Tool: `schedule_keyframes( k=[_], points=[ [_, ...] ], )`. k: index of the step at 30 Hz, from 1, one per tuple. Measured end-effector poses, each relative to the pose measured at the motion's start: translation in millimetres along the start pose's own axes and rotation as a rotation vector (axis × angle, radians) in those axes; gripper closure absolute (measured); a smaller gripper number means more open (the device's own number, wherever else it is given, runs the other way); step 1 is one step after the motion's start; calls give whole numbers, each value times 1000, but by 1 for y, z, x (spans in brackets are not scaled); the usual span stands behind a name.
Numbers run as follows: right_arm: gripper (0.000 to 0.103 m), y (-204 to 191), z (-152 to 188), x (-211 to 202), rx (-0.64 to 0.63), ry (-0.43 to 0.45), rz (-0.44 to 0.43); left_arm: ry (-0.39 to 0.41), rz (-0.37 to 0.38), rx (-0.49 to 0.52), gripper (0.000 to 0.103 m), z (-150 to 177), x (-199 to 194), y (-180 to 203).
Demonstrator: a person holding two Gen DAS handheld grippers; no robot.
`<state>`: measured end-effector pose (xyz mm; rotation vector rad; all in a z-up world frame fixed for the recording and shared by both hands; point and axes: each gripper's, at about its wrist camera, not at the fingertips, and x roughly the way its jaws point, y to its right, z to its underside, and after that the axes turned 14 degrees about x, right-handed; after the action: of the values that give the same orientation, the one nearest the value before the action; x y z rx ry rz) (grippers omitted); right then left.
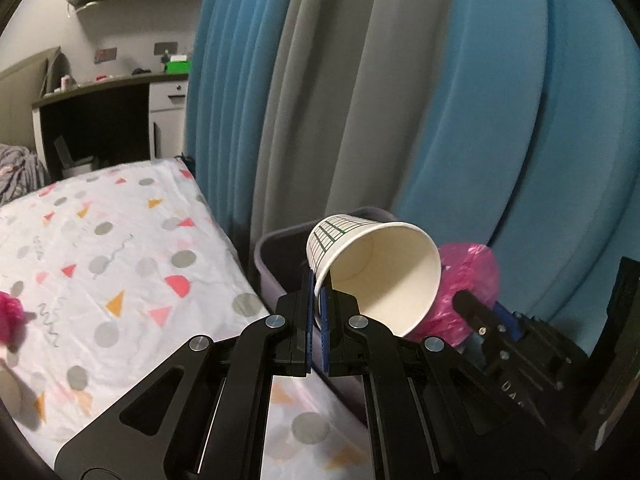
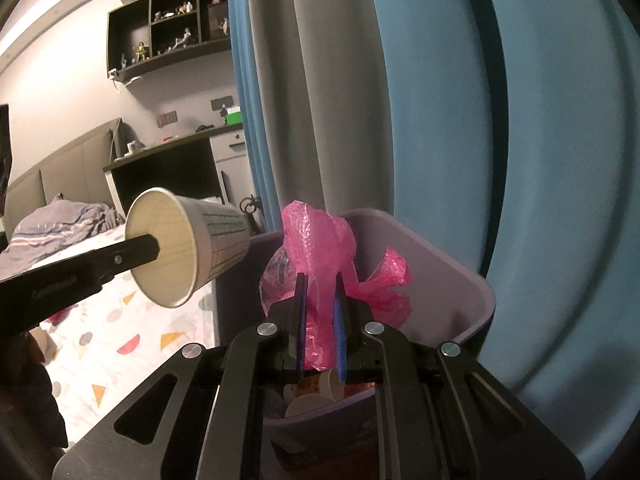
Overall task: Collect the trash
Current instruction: 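Carry the grid cup and pink bag over the grey bin with both tools, then open both tools to drop the grid cup and pink bag into the bin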
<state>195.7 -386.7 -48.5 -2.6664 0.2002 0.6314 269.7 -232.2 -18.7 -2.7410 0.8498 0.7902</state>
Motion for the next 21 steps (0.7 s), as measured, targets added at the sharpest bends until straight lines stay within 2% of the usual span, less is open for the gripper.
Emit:
schedule_keyframes(
  k=[11, 14, 15, 17, 21],
  points=[
    [88, 1, 0, 12, -3, -53, -5, -59, 53, -20, 101, 1, 35, 8],
    [75, 2, -1, 11, -12, -60, 3, -72, 71, -29, 101, 3, 41, 9],
    [66, 3, -1, 9, -15, -57, 6, -77, 75, -27, 101, 3, 44, 11],
    [54, 7, 0, 3, -14, -42, 25, -82, 82, -24, 101, 3, 46, 14],
    [48, 17, 3, -17, 7, 1, 72, -110, 112, -13, 101, 7, 55, 24]
  ],
)
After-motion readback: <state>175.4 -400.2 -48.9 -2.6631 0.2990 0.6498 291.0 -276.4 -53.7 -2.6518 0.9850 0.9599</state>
